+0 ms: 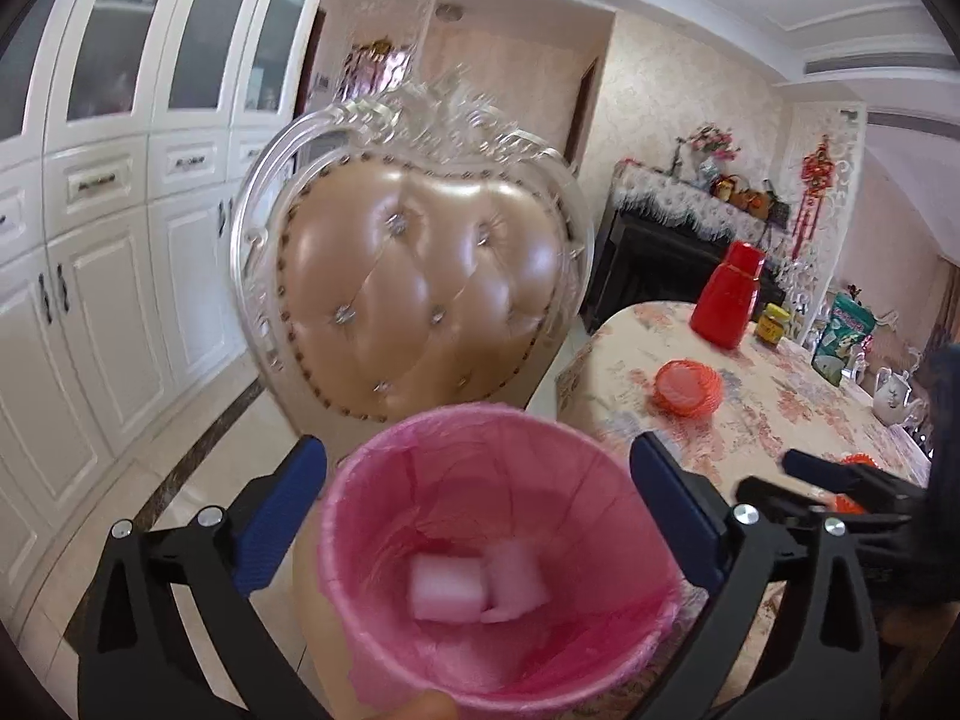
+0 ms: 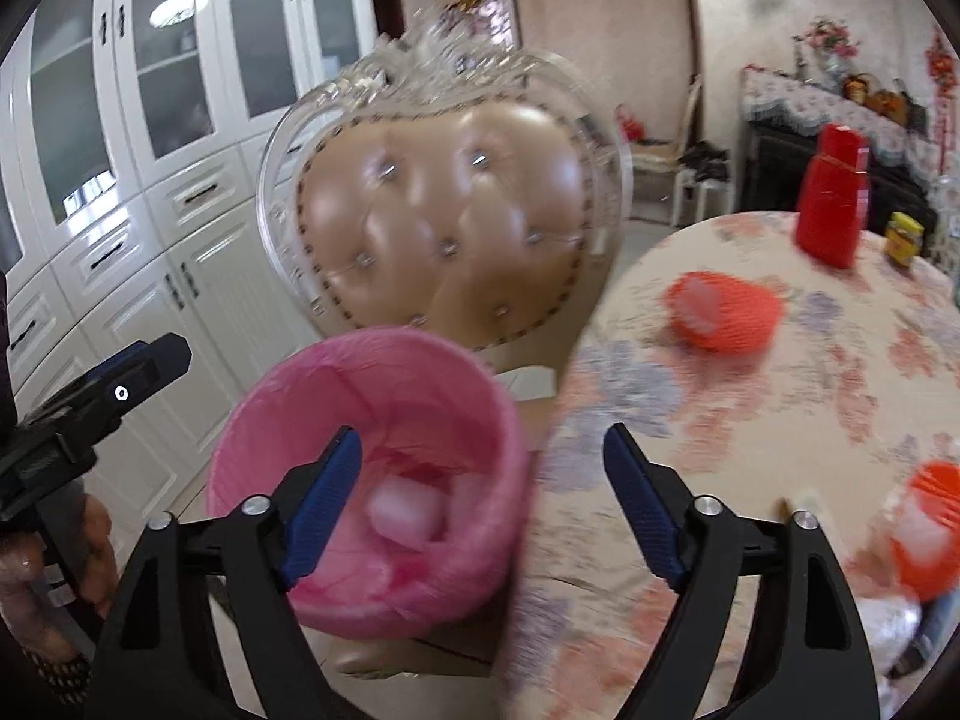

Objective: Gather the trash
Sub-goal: 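Carry both foam blocks to the pink wastebasket and open both grippers to drop them, then return both tools to the table and grasp the white paper cup with the left gripper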

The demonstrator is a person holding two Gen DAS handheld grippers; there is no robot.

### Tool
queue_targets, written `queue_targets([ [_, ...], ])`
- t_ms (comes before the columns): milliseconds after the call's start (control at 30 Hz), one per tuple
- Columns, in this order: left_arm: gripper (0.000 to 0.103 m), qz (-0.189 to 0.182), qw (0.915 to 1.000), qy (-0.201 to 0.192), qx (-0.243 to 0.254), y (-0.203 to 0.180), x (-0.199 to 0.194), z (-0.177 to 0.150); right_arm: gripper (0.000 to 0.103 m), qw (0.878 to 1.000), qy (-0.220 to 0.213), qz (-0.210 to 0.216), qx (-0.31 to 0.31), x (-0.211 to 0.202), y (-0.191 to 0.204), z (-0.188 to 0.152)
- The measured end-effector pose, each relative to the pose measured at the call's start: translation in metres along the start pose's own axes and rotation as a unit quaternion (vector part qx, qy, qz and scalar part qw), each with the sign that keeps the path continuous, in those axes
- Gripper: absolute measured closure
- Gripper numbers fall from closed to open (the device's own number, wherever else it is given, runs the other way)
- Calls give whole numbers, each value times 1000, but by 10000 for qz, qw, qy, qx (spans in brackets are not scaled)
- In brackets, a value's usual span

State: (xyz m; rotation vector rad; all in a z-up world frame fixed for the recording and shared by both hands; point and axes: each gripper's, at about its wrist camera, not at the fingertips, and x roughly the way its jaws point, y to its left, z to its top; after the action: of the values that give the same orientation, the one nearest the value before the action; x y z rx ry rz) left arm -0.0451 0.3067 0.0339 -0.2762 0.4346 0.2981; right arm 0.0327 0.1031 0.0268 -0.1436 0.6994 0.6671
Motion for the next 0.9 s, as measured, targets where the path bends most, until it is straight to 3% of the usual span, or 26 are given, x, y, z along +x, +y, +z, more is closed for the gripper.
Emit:
queue_targets([
  [233, 5, -422, 9947, 130, 933, -75, 17, -16, 19, 9960, -262, -767, 373, -53, -65, -22],
  [600, 6, -1063, 9847, 676, 1207, -153, 44, -11, 18, 9773, -206, -1706, 1239, -99, -158, -58],
  [900, 14, -1605, 9692, 1217, 1419, -206, 45, -46, 18, 9635, -163, -2203, 1512, -126, -190, -97],
])
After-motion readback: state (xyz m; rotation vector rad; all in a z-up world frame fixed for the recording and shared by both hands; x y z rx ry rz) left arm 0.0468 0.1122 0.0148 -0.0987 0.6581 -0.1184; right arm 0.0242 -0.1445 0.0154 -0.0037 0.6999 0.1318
